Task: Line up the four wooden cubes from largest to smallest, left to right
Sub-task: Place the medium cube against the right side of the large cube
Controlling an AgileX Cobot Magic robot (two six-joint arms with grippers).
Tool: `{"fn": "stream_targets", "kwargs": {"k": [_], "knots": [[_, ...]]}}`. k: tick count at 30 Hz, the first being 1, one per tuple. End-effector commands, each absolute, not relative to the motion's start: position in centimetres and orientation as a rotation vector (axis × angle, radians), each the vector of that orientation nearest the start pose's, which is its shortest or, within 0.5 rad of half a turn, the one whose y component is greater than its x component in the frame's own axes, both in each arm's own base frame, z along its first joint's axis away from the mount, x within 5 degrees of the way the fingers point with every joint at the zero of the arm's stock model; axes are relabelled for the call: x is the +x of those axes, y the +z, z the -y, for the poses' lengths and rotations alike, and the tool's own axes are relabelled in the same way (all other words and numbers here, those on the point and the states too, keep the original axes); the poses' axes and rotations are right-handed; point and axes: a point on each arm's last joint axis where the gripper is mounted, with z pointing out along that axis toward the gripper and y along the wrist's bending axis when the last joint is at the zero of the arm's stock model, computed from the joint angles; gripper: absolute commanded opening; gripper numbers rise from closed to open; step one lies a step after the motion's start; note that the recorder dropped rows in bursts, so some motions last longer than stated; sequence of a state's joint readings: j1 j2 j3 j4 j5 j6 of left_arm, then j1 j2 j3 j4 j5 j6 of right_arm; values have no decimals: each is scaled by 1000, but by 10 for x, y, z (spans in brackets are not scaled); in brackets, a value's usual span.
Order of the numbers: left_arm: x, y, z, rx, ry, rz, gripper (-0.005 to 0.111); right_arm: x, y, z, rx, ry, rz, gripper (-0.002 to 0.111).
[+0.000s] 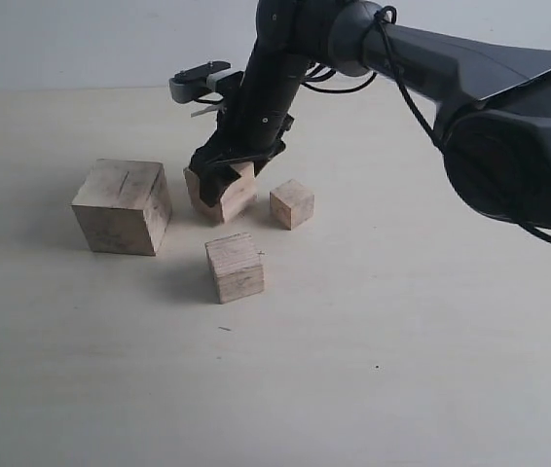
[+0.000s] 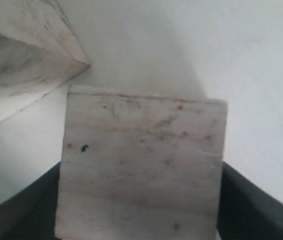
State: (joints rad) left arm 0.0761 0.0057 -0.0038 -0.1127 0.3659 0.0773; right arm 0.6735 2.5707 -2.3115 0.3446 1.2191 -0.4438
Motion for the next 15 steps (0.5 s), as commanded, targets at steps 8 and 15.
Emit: {"fn": "stream_targets", "kwargs": {"k": [8, 15], "knots": [[53, 181, 0, -66, -9, -1835, 0, 385, 190, -347, -1584, 537, -2377, 0], [53, 181, 0, -66, -9, -1835, 0, 367, 167, -336, -1795, 556, -2347, 0]]}}
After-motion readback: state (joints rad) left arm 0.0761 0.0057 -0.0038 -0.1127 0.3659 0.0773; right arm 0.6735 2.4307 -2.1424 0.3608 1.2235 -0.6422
